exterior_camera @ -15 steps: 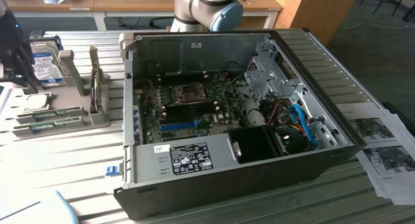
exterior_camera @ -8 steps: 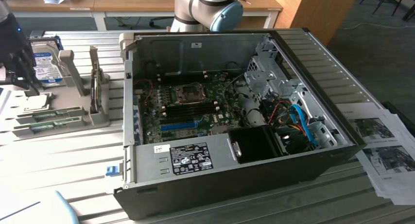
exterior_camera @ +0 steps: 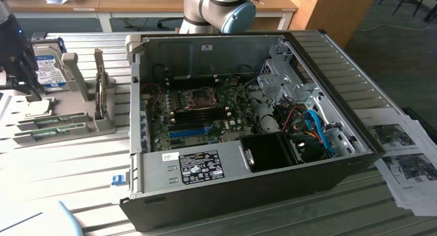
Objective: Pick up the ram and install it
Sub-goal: 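Pick up the ram and move it above insertion slot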
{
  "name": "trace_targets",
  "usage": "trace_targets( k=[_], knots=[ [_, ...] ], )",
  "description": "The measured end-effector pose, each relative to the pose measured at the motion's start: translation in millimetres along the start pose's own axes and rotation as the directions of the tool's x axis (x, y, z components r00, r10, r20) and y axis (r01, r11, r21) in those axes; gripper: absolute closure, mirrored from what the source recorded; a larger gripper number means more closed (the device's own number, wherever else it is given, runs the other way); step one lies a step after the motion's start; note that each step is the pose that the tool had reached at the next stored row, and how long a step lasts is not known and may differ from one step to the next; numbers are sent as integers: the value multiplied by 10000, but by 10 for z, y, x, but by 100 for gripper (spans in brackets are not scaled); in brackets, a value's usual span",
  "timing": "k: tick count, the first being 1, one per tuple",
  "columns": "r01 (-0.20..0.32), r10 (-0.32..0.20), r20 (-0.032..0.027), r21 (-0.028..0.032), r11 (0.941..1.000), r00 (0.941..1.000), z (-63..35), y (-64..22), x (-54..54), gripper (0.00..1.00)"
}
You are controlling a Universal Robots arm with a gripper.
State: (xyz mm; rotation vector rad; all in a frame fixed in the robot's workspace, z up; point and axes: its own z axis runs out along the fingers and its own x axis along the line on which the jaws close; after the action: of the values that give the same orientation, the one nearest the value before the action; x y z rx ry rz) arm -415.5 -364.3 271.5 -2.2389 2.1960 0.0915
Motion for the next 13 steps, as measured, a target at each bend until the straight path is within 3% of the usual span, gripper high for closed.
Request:
trace_targets(
  k=[13],
  knots=[
    [1,-1,-5,-1,10000,10000,-7,2,130,71]
  ],
)
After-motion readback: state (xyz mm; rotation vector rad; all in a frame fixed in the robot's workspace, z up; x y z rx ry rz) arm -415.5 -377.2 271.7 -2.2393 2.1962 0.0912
